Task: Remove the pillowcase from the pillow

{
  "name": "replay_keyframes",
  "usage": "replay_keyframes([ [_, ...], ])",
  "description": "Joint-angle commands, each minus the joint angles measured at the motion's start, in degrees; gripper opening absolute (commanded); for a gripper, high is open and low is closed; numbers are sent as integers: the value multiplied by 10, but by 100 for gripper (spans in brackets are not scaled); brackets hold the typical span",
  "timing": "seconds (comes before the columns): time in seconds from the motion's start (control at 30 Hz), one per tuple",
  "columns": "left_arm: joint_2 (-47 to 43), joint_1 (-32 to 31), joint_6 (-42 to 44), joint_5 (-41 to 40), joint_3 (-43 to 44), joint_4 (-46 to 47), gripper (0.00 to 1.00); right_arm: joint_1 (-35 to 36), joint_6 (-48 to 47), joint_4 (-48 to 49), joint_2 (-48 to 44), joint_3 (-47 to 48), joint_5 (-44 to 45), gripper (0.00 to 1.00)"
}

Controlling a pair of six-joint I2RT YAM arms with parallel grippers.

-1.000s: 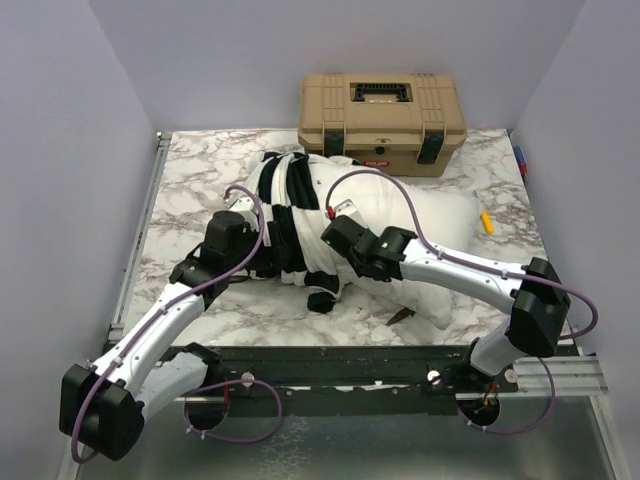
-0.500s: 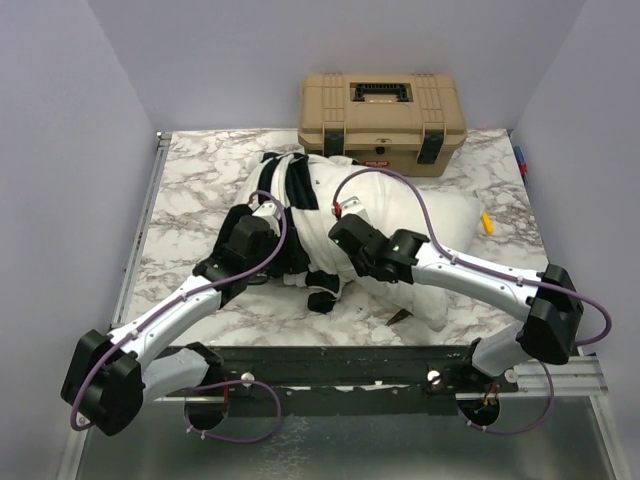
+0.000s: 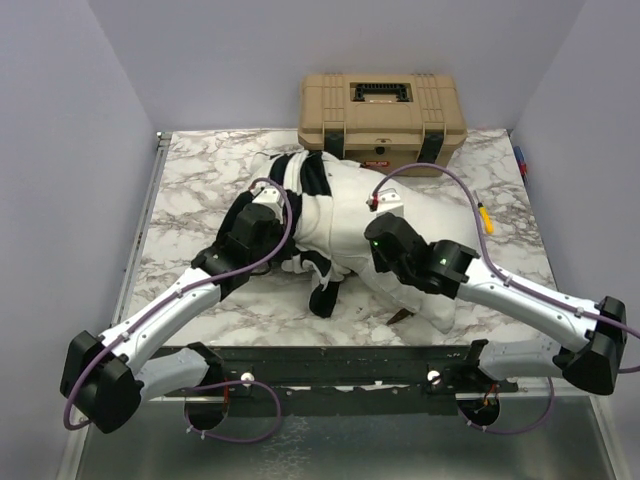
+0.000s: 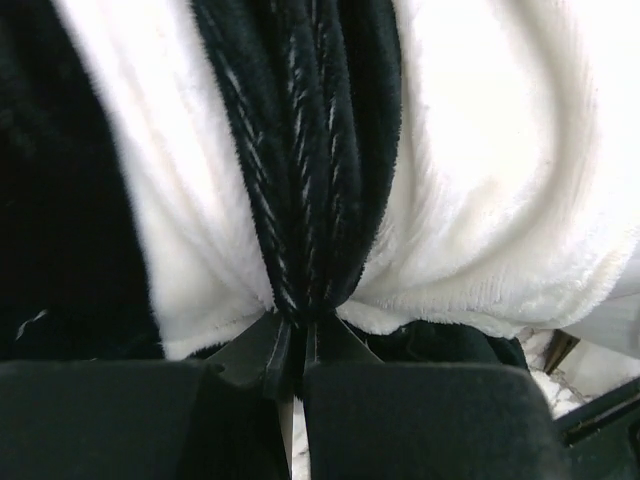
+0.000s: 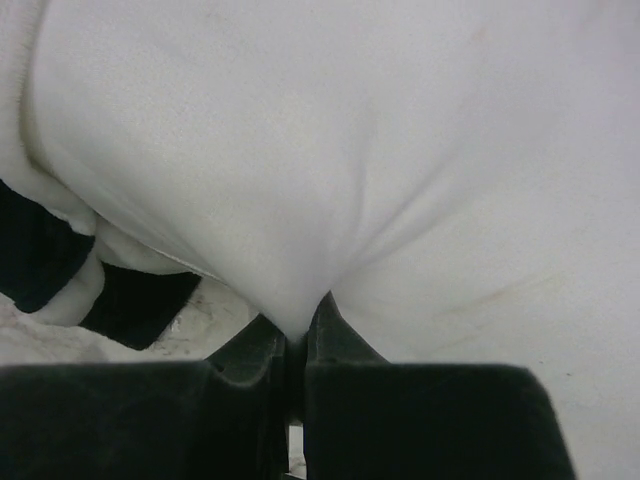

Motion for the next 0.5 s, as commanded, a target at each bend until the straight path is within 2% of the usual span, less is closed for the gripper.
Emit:
replay_keyframes([
  [0.0,-20,6,68,-142,54,-53,0,-14,45,2,-72,-12,85,1],
  [0.27,-28,40,125,-252,85,-77,0,-23,91,-38,-180,-32,183,1],
  [0.47,-37,120,108,-302,76,-67,0,-24,131,-90,-259,-36,245,1],
])
